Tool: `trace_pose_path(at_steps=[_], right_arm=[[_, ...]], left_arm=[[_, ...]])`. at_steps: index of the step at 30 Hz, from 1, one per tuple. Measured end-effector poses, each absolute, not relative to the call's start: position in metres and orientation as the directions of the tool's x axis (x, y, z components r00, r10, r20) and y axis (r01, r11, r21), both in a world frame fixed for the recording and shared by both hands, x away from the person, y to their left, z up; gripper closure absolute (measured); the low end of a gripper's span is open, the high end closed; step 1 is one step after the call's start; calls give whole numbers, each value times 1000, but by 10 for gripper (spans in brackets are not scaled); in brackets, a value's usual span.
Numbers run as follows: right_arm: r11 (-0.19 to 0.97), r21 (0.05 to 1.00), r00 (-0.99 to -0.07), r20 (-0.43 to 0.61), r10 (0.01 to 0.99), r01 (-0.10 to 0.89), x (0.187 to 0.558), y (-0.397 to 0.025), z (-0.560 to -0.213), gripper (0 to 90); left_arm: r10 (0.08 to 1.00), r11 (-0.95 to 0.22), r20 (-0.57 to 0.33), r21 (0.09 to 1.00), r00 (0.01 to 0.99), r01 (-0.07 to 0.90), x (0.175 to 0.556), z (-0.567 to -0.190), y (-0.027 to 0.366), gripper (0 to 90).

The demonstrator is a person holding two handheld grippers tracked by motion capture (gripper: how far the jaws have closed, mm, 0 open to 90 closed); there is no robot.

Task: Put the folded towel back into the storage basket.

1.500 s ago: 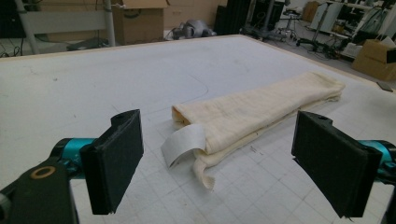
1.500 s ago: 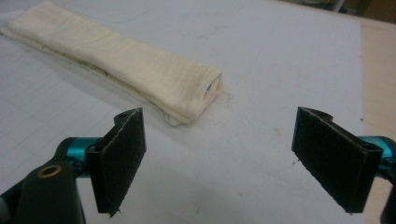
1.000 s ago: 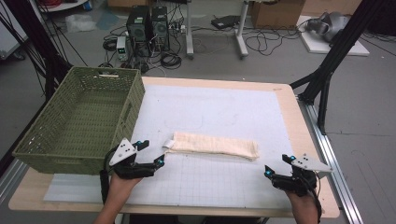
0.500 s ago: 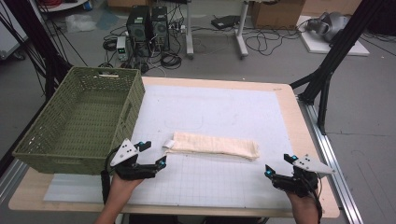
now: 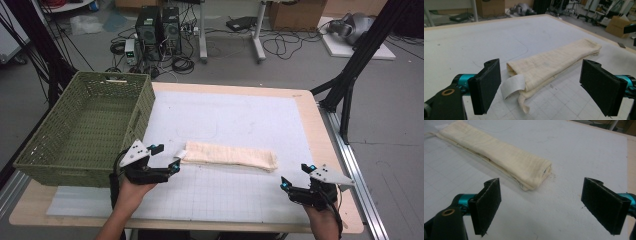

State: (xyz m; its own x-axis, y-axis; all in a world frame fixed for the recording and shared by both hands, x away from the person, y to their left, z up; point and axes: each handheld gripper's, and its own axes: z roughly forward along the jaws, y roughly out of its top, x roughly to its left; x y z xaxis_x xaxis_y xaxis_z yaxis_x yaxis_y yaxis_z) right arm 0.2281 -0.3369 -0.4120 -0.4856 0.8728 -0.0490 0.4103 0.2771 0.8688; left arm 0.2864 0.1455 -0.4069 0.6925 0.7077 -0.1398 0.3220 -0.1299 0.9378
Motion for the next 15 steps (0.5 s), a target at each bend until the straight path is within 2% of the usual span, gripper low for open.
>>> trace_pose_path(at_steps=[10,15], right_arm=[[263,868,-483,-31,875,421,228,-340,-413,149],[243,873,-471,-17,882,423,229,-342,-415,149]], left_arm=[[734,-204,-133,892,666,404,318,-402,123,210],[775,-220,-132,860,618,461,326,-409,118,260]])
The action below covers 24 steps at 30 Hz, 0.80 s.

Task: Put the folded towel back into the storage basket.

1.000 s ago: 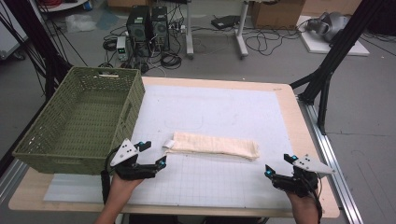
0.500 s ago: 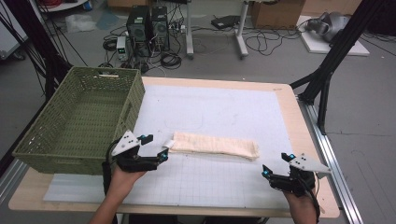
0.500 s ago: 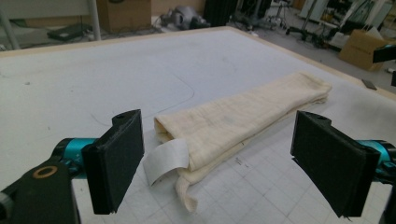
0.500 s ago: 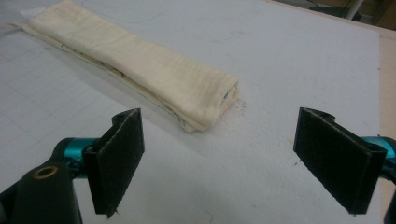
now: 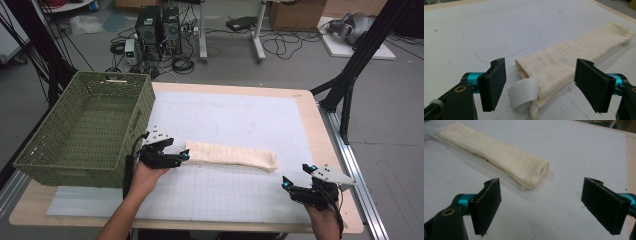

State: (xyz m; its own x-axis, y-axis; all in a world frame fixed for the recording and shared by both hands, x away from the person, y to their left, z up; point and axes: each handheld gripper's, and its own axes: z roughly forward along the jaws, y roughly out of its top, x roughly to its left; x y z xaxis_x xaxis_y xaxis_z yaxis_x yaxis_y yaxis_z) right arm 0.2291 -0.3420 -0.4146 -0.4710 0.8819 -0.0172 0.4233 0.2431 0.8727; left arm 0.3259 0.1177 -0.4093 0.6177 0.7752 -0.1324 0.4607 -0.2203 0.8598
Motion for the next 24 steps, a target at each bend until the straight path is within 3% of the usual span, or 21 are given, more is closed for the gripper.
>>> trace_pose_path(at_steps=[10,24], right_arm=[[250,872,-474,-23,880,422,230,-342,-416,149],[237,873,-463,-16,886,425,231,-343,-418,150]], left_arm=[[786,-247,-145,818,602,519,337,-422,106,254],[792,-325,-111,756,600,568,345,-438,96,382]])
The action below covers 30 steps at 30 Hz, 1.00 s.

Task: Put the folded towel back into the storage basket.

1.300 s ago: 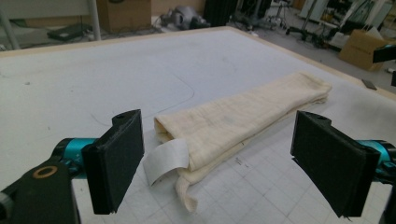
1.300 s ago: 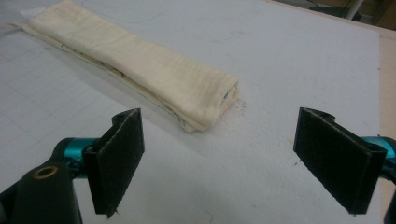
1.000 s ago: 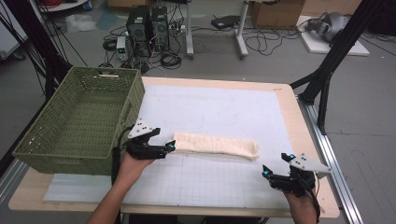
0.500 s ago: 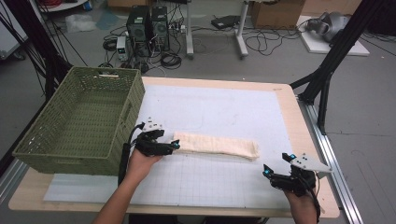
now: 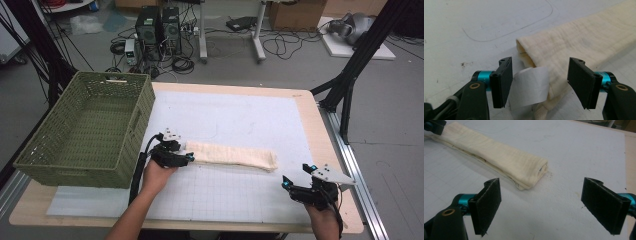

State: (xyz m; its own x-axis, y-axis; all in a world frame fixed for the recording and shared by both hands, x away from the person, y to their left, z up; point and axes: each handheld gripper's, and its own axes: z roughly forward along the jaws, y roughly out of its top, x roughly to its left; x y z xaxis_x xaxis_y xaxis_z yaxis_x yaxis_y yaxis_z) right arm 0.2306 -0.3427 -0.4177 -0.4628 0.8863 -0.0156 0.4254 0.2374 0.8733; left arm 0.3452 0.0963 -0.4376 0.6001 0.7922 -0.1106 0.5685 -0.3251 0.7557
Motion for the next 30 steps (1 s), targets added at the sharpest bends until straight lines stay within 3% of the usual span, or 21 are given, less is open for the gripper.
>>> trace_pose_path(at_steps=[7,19,30], right_arm=[[239,873,-464,-18,886,424,231,-342,-418,149],[239,870,-463,-14,886,431,231,-342,-419,150],[219,874,-447,-3,894,433,231,-344,-418,152]], left_arm=[[769,-390,-63,743,636,544,343,-442,92,464],[744,-391,-84,749,663,534,338,-444,87,771],[735,-385,-31,803,677,455,329,-440,90,812]])
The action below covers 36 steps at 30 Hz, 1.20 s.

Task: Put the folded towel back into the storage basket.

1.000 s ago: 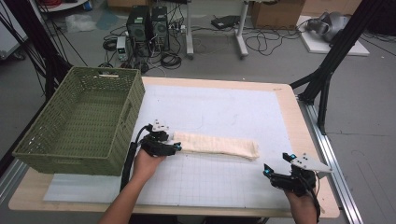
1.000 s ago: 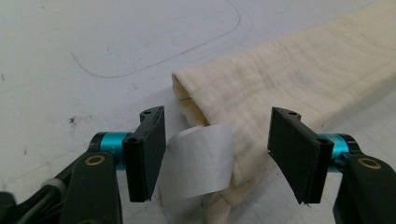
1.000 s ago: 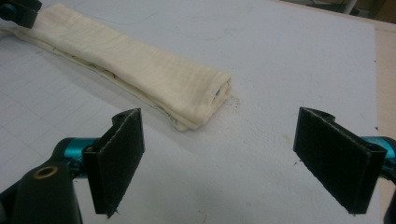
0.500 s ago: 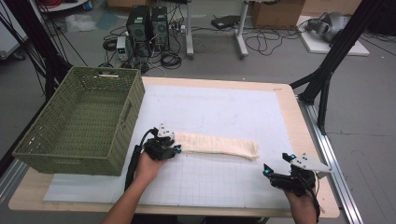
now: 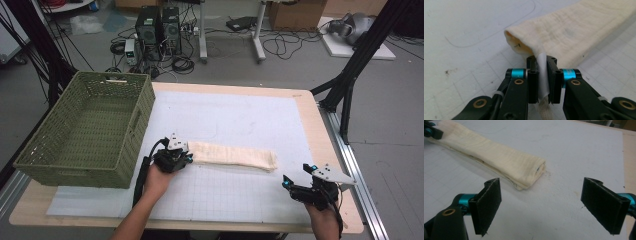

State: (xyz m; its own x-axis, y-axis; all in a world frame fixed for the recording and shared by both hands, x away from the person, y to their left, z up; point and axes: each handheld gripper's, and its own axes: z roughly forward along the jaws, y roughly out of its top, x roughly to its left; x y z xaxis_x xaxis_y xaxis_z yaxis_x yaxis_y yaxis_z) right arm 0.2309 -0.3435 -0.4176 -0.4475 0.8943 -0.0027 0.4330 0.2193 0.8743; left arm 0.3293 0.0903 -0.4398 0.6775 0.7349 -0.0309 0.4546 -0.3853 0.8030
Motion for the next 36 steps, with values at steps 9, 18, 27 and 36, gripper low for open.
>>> trace_pose_path(at_steps=[9,18,27,36], right_arm=[[208,877,-443,6,896,433,235,-337,-417,152],[188,907,-485,20,874,377,241,-323,-412,172],[155,911,-492,58,869,383,263,-312,-413,180],[227,855,-448,7,894,466,279,-306,-435,239]], left_arm=[[718,-327,-68,845,692,423,314,-440,100,812],[690,-282,-103,873,717,397,307,-438,108,807],[681,-263,-112,885,724,385,303,-437,110,805],[683,-230,-124,899,720,373,298,-436,114,805]])
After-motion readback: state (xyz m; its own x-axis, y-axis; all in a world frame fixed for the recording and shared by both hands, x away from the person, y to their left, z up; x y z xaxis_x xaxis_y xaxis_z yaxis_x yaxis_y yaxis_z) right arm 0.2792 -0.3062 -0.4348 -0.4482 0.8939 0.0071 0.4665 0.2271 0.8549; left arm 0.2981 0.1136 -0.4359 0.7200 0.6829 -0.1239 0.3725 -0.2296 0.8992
